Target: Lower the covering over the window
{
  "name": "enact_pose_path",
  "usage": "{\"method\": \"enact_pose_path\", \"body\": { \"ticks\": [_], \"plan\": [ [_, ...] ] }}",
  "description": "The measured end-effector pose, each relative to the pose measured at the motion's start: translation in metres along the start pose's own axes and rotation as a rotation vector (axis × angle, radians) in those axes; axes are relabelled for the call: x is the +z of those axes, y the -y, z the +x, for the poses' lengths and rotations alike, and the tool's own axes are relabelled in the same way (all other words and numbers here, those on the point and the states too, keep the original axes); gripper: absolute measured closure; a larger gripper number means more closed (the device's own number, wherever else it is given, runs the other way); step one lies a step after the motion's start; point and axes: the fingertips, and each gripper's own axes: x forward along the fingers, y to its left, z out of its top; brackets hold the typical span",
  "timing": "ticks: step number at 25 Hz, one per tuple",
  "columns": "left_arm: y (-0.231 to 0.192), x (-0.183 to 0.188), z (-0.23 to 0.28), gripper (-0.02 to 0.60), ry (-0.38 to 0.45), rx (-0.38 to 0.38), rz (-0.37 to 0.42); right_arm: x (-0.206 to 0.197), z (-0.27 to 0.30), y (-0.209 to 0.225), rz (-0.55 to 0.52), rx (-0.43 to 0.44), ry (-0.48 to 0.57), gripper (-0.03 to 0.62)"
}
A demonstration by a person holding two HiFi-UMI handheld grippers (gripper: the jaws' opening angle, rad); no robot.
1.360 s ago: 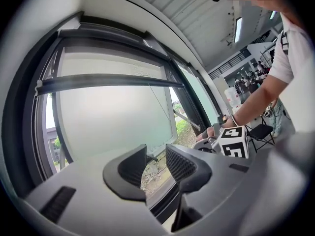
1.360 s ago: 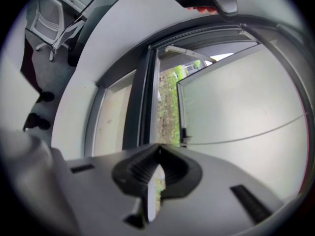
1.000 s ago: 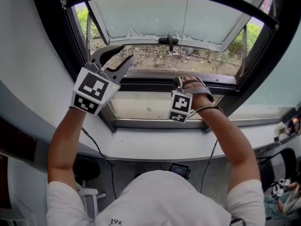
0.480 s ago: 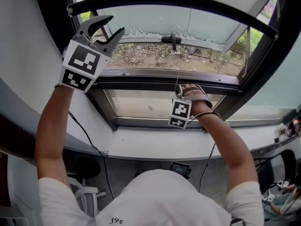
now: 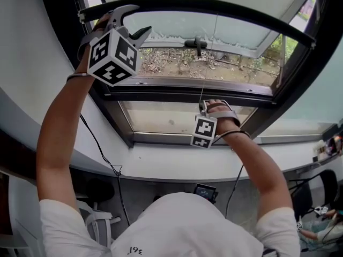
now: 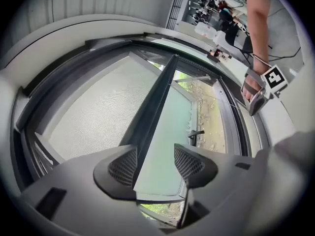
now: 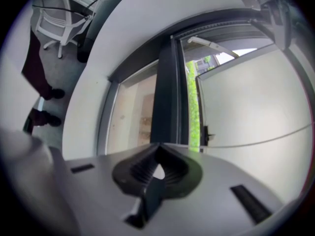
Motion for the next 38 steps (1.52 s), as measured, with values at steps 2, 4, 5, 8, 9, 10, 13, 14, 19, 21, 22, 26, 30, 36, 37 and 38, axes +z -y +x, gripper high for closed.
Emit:
{"method": "enact_pose_path", "body": {
  "ticks": [2,4,5,8,9,10,13,14,19,21,22,26,30,36,37,38],
  "plan": [
    [0.000,-0.001,0.003,0.356,-0.010,0.000,0.027,0.000,-0.001,-0.001,0.006,-0.001,0.001,0.571],
    [-0.001,-0.002,0.001,0.356,-0.011,0.006,0.039,0.000,-0.001,-0.001,0.007,-0.001,0.001,0.571],
    [-0.001,-0.002,0.001,0.356,-0.012,0.009,0.045,0.000,-0.001,-0.001,0.007,-0.001,0.002,0.571],
    [-0.001,-0.001,0.002,0.356,-0.015,0.014,0.059,-0.001,0.000,-0.001,0.007,0.002,0.001,0.571],
    [-0.001,0.001,0.002,0.356,-0.014,0.016,0.067,-0.001,0.000,-0.001,0.007,0.004,0.002,0.571],
    [-0.002,0.002,0.002,0.356,-0.012,0.017,0.074,0.000,0.000,-0.002,0.007,0.004,0.003,0.571],
    [-0.003,0.005,0.003,0.356,-0.017,0.000,0.089,0.003,0.000,-0.002,0.011,0.002,0.006,0.571],
    [-0.003,0.005,0.004,0.356,-0.023,-0.005,0.096,0.003,0.000,-0.001,0.012,0.001,0.007,0.571],
    [-0.002,0.011,0.015,0.357,-0.040,-0.039,0.104,0.001,-0.002,-0.002,0.023,0.002,0.006,0.571],
    [0.000,0.014,0.018,0.357,-0.038,-0.054,0.087,0.000,-0.003,-0.002,0.035,0.003,0.009,0.571],
    [0.000,0.014,0.019,0.357,-0.040,-0.056,0.082,0.000,-0.004,-0.002,0.042,0.004,0.013,0.571],
    [0.005,0.011,0.018,0.357,-0.077,-0.078,0.083,0.002,-0.006,-0.007,0.052,0.014,0.025,0.571],
    [0.010,0.010,0.020,0.358,-0.098,-0.055,0.128,0.001,-0.004,-0.009,0.069,0.010,0.033,0.571],
    [0.010,0.010,0.019,0.376,-0.119,-0.056,0.111,0.002,-0.006,-0.010,0.166,-0.001,0.067,0.571],
    [0.010,0.010,0.020,0.379,-0.127,-0.064,0.109,0.001,-0.006,-0.010,0.189,-0.003,0.070,0.571],
    [0.011,0.009,0.021,0.380,-0.135,-0.074,0.108,0.000,-0.005,-0.010,0.214,-0.005,0.073,0.571]
  ]
}}
